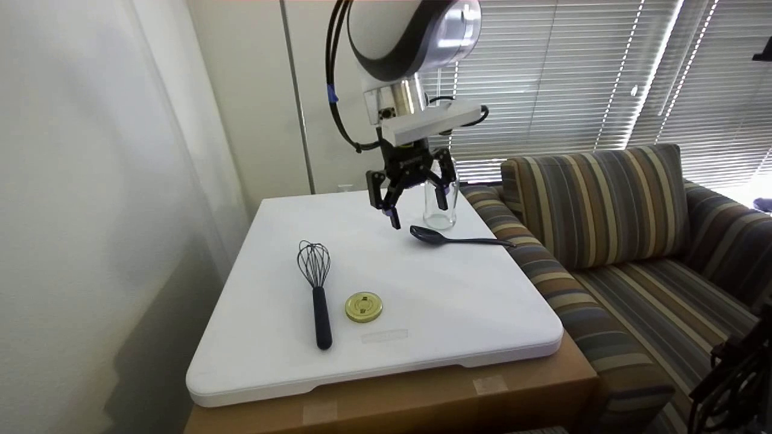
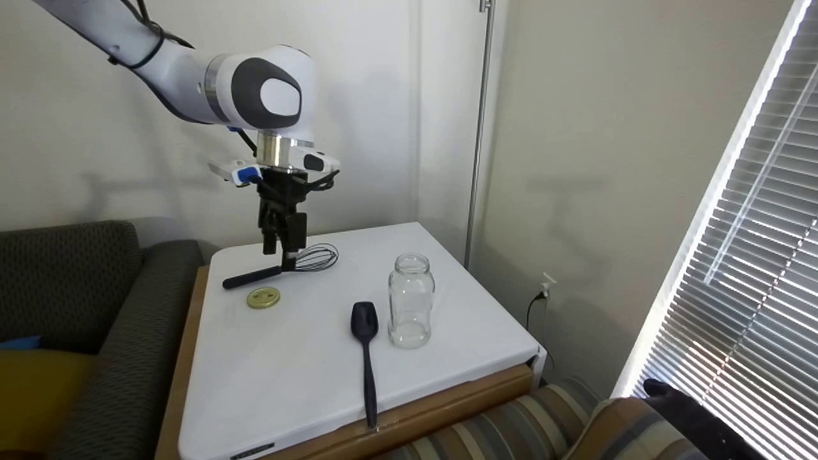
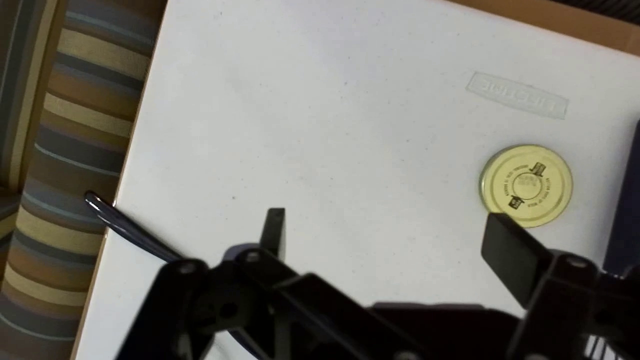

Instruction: Put the spoon in the glass jar

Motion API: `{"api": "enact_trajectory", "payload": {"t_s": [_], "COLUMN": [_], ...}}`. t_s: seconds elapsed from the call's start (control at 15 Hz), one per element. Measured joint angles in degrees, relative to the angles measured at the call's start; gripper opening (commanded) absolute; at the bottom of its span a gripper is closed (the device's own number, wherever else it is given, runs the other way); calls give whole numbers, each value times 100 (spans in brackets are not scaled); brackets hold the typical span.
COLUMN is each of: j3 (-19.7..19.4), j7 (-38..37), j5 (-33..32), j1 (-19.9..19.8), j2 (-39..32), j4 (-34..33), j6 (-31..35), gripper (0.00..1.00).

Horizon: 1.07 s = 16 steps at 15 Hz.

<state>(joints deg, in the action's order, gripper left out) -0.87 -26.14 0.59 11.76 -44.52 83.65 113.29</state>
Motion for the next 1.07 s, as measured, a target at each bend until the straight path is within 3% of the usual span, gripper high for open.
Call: {"api": "enact_trajectory", "payload": {"t_s": [0.73, 1.07], "j3": [-147, -311], "j7": [-34, -53], "j5": [-284, -558], "j1": [54, 94], "j2": [-509, -893], "j4": [-349, -395], "j6": [181, 856], "gripper": [100, 100]}}
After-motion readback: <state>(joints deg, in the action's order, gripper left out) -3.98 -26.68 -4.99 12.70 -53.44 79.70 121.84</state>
